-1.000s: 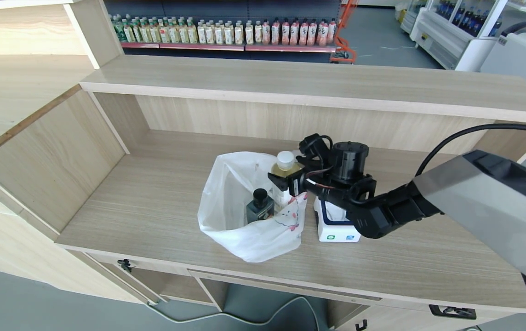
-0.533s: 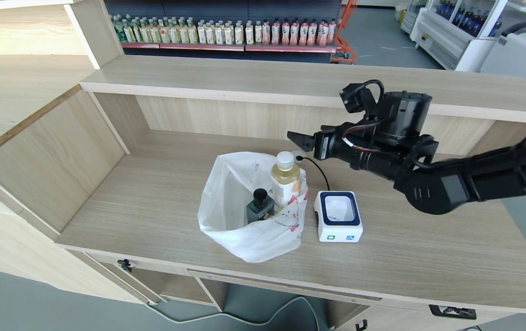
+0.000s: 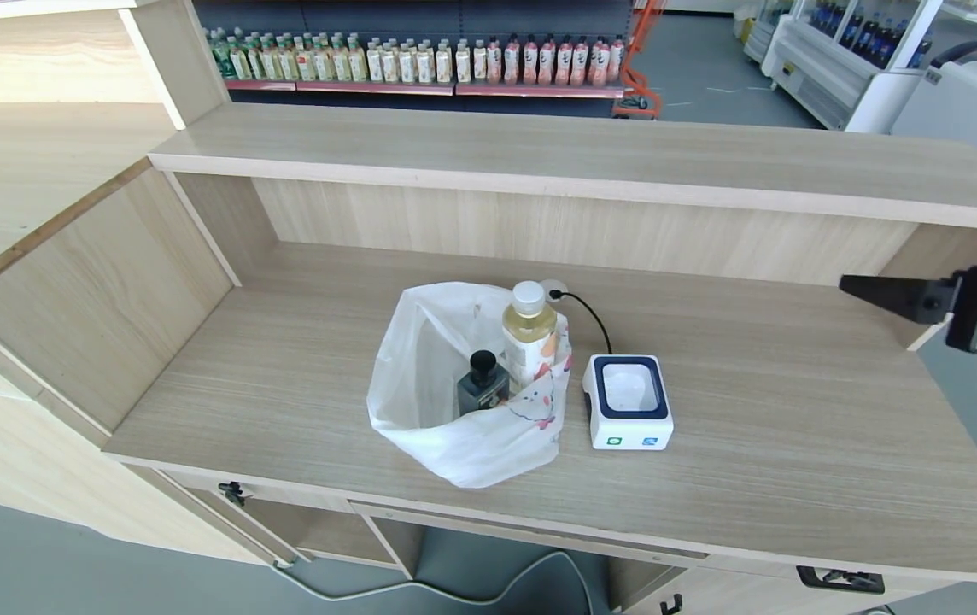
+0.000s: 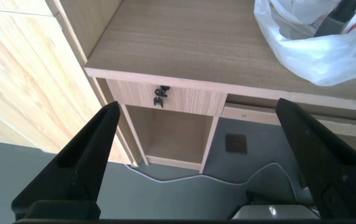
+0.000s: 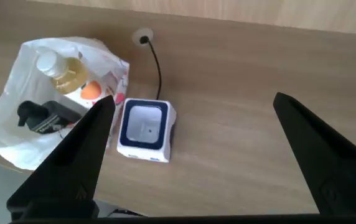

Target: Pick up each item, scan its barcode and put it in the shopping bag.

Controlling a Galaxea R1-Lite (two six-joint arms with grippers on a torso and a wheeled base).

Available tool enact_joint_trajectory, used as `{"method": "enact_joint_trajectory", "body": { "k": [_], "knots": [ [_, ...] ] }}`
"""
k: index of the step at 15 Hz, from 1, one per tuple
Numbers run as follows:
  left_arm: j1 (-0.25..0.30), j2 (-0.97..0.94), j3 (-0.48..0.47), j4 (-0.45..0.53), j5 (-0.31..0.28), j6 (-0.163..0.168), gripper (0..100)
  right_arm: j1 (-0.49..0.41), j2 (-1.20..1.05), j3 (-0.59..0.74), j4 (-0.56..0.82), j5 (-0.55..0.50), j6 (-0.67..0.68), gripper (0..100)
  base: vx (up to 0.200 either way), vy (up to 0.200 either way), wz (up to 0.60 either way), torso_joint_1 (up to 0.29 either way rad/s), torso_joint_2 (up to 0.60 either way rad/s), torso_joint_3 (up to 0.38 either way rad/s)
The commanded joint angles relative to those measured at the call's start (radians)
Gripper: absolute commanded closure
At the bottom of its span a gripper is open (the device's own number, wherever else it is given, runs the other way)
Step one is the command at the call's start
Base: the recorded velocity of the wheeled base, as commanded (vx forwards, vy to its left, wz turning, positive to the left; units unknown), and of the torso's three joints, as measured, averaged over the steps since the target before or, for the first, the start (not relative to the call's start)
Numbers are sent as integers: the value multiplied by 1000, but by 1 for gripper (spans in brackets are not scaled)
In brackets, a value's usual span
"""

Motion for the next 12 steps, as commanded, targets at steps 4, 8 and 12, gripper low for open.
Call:
{"method": "enact_joint_trajectory", "body": {
  "k": [4,8,12],
  "knots": [
    [0,0,0,0,0,0,0,-105,-738,475,255,-67,24,0,0,0,0,0,0,0],
    [0,0,0,0,0,0,0,-193,-992,706,145,125,-23,0,0,0,0,0,0,0],
    [0,0,0,0,0,0,0,-221,-1070,835,39,104,-46,0,0,0,0,0,0,0]
  ]
}}
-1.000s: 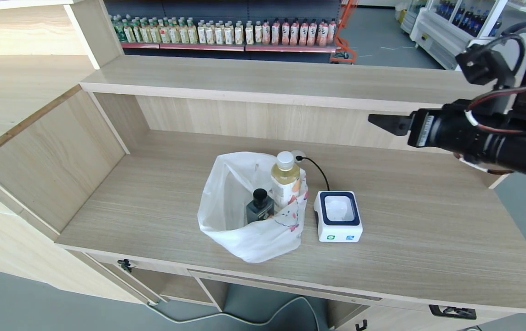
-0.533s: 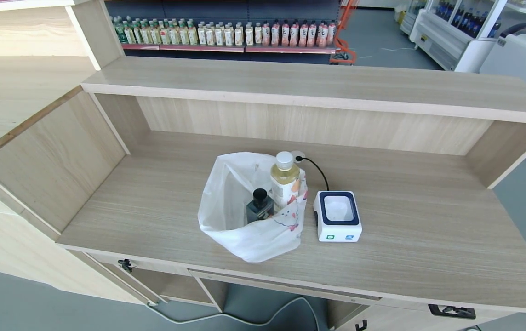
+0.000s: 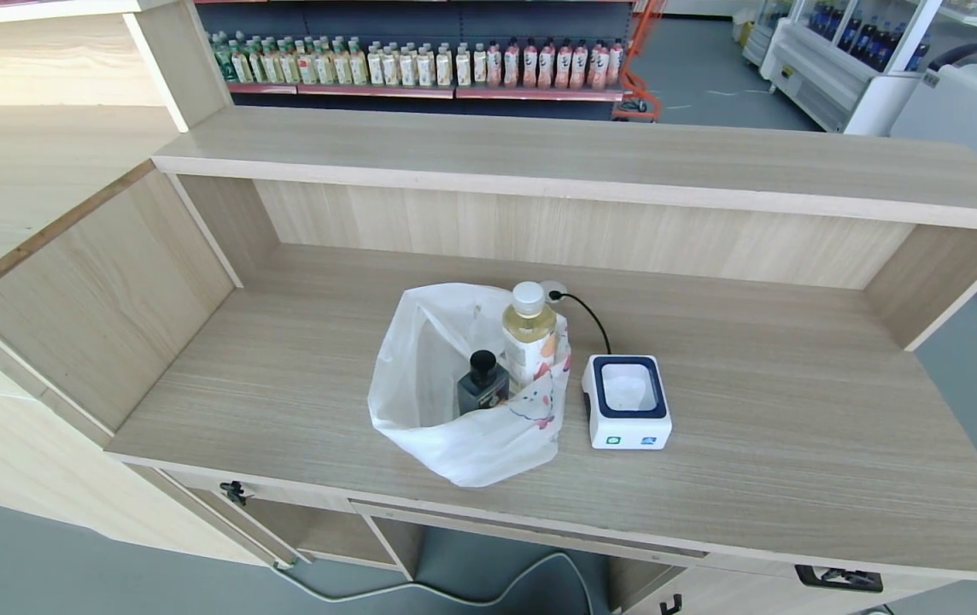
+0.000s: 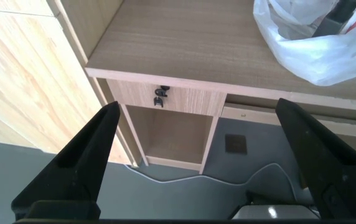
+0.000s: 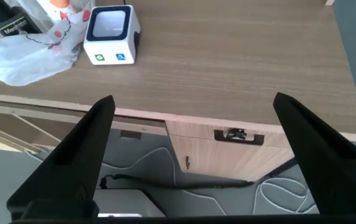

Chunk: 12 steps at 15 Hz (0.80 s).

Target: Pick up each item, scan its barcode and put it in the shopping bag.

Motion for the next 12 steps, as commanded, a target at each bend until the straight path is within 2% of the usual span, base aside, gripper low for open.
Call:
{"method": "enact_joint_trajectory", "body": {
  "k": [1,2,12],
  "knots": [
    [0,0,0,0,0,0,0,42,-99,31,-2,-7,-20,0,0,0,0,0,0,0],
    [0,0,0,0,0,0,0,54,-150,31,-2,0,-26,0,0,0,0,0,0,0],
    [0,0,0,0,0,0,0,54,-150,31,1,-14,-26,0,0,0,0,0,0,0]
  ]
}}
